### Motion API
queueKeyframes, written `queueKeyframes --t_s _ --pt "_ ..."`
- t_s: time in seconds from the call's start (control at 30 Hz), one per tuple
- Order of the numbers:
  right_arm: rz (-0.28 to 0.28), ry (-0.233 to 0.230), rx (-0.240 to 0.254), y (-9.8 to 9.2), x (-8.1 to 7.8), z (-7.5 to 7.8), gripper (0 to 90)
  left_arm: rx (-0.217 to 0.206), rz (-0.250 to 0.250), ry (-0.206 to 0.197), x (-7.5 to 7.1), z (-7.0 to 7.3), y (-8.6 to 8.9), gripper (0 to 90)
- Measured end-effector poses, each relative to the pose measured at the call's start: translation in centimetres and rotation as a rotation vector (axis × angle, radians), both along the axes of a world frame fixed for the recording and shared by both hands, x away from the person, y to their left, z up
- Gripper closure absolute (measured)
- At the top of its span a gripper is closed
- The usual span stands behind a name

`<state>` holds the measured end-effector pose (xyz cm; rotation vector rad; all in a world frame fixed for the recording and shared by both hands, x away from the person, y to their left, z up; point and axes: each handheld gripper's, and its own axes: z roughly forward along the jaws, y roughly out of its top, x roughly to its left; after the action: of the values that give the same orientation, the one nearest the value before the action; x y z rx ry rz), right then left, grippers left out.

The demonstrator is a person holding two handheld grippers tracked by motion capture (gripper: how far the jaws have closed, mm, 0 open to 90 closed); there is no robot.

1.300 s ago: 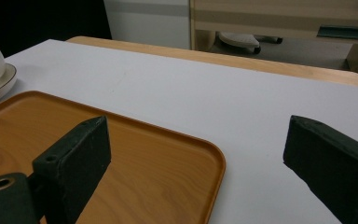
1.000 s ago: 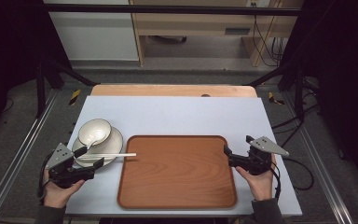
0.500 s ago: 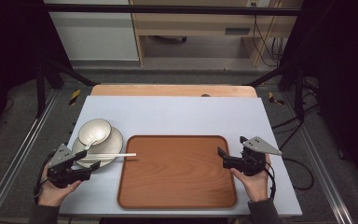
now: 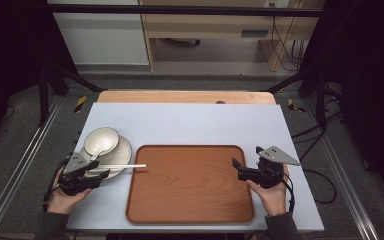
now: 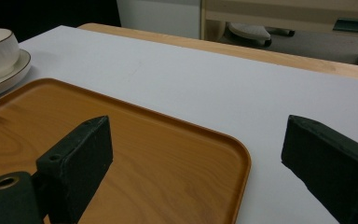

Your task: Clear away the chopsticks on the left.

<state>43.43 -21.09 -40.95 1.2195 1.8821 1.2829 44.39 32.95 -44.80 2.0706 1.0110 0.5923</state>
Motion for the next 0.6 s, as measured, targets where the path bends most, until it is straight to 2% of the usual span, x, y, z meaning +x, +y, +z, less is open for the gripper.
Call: queueKeyframes --t_s 0.17,0.6 --pt "0.0 -0.004 0.002 -0.08 0.01 0.01 8.8 0.023 -0.003 0.005 0.13 -0.28 -0.12 48.8" --pt "0.002 -0.004 -0.004 -0.05 0.05 -0.02 8.9 0.034 -0.004 0.027 0.19 -0.49 -0.07 56.4"
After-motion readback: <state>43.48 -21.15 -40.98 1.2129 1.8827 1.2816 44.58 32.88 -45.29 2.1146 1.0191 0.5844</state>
